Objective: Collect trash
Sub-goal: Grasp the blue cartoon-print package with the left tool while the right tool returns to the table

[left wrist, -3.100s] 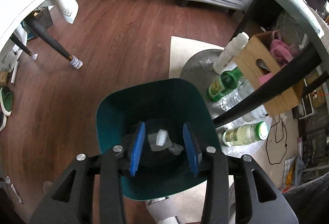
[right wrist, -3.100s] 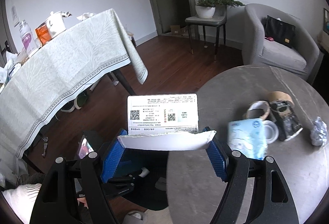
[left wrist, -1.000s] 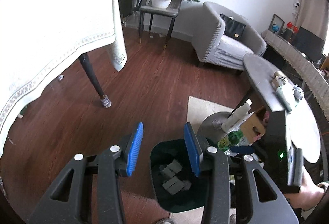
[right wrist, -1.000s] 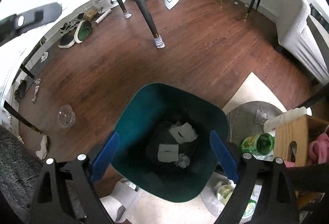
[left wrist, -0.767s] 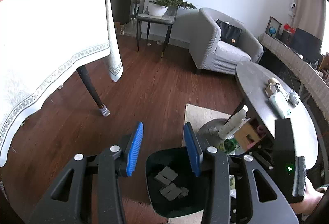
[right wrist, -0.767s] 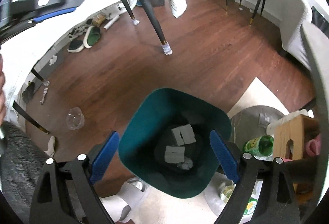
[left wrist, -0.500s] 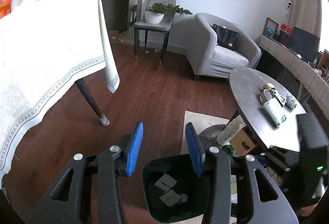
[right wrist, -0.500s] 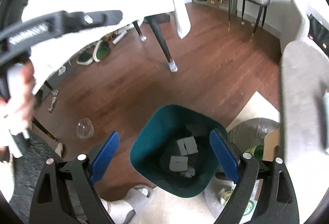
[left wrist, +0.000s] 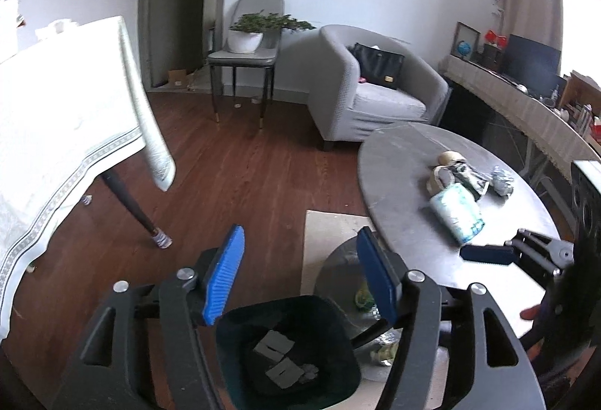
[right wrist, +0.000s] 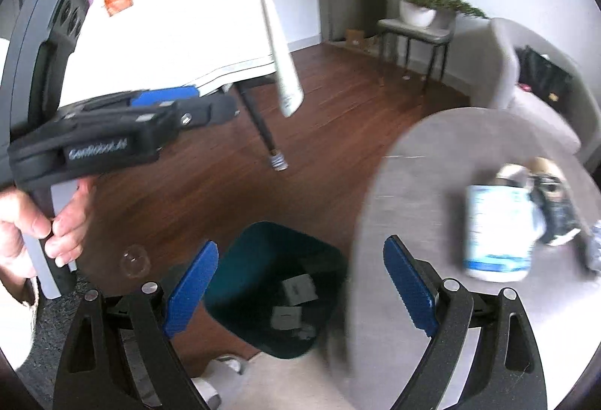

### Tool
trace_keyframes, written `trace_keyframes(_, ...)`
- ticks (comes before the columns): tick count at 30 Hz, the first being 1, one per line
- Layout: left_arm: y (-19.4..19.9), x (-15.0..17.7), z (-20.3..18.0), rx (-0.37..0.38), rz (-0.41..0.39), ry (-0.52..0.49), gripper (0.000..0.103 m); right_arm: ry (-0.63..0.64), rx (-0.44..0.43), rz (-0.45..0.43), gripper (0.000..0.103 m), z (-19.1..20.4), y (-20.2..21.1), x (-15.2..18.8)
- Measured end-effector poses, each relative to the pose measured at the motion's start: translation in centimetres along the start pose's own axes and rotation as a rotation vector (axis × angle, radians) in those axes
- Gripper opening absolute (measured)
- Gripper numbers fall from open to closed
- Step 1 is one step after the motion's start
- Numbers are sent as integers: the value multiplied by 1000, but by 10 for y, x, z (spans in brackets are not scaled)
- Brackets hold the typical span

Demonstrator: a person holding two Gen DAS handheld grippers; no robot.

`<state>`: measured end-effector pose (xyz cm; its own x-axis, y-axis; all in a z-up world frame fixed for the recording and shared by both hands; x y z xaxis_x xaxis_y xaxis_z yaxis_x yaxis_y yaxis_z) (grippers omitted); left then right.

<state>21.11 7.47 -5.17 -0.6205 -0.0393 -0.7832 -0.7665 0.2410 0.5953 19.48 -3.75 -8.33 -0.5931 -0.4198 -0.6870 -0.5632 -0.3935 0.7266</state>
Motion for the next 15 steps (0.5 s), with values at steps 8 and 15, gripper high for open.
trace_keyframes(8,-23,-5,-46,60,18,-10,71,-69,107,-35,84,-71,24,6)
trace_keyframes(15,-39,-6,-85,127,35,-2,79,-131,163,-76,81,-120,42,7)
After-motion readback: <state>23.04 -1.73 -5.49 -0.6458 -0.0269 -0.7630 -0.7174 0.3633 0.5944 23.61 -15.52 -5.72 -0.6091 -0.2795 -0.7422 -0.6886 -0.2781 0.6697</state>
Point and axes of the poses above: each gripper's, at about its wrist camera, not at the fingertips, and y roughly against the way its jaws point, z to its left, x to its underside, the point moved 9 cm from there along -y, roughly the way its jaws point, and after that the axes turned 6 degrees about x, right-handed, at the moved point
